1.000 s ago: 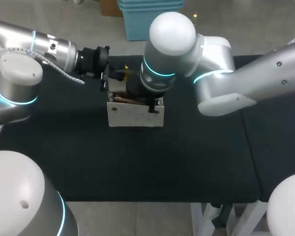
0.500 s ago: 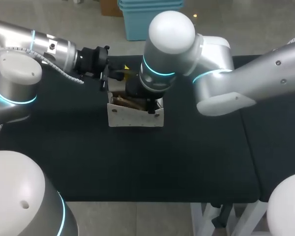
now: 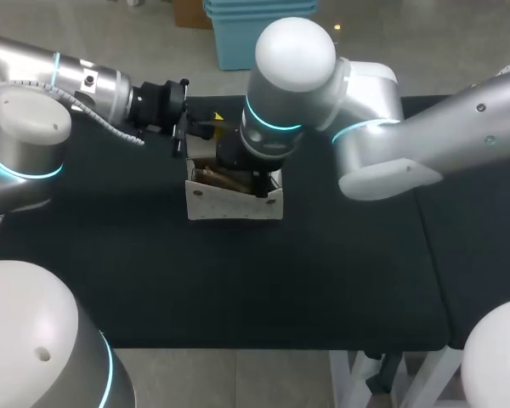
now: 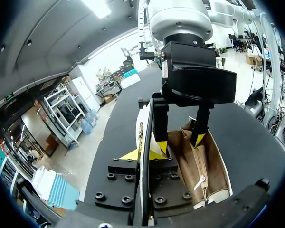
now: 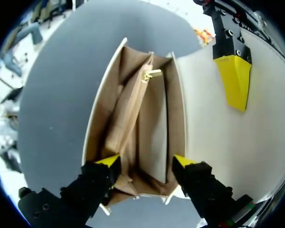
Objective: Pick up the bag, open it, inspect its contents, close it, and place it on the opposite side
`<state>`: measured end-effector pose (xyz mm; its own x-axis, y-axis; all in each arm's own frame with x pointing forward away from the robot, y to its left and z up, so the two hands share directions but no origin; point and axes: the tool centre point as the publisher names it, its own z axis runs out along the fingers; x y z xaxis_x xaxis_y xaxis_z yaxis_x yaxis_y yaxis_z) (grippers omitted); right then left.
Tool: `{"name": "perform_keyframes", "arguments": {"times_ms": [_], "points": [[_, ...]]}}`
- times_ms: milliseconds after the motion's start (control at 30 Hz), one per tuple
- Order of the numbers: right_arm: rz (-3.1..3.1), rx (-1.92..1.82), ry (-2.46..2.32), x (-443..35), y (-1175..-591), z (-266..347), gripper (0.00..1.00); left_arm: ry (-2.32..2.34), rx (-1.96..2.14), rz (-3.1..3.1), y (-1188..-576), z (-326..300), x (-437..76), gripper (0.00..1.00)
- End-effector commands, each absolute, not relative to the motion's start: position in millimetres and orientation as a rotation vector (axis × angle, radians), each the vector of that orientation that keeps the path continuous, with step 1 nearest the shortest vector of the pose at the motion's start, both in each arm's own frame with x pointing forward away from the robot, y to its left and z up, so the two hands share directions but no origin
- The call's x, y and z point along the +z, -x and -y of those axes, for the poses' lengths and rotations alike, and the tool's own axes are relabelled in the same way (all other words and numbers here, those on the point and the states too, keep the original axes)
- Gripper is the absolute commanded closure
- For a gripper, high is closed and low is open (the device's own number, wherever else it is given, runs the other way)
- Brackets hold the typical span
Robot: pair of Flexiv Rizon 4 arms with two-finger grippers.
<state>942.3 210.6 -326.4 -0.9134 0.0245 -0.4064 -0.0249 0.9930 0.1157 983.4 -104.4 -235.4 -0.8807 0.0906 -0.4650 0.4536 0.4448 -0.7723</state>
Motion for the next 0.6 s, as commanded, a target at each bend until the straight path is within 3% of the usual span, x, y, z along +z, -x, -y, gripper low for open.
{"name": "perform_keyframes", "arguments": {"times_ms": [33,600], "points": [[-2.726,0.128,-0.003,-347.3,-951.8,-227.4,0.0,-0.466,-1.419,-2.342,-977.7,118.0,-231.6,1.0],[-2.721,0.125,-0.001,-345.3,-953.4,-226.5,0.0,-0.468,-1.416,-2.342,-977.0,118.9,-231.8,1.0]]}}
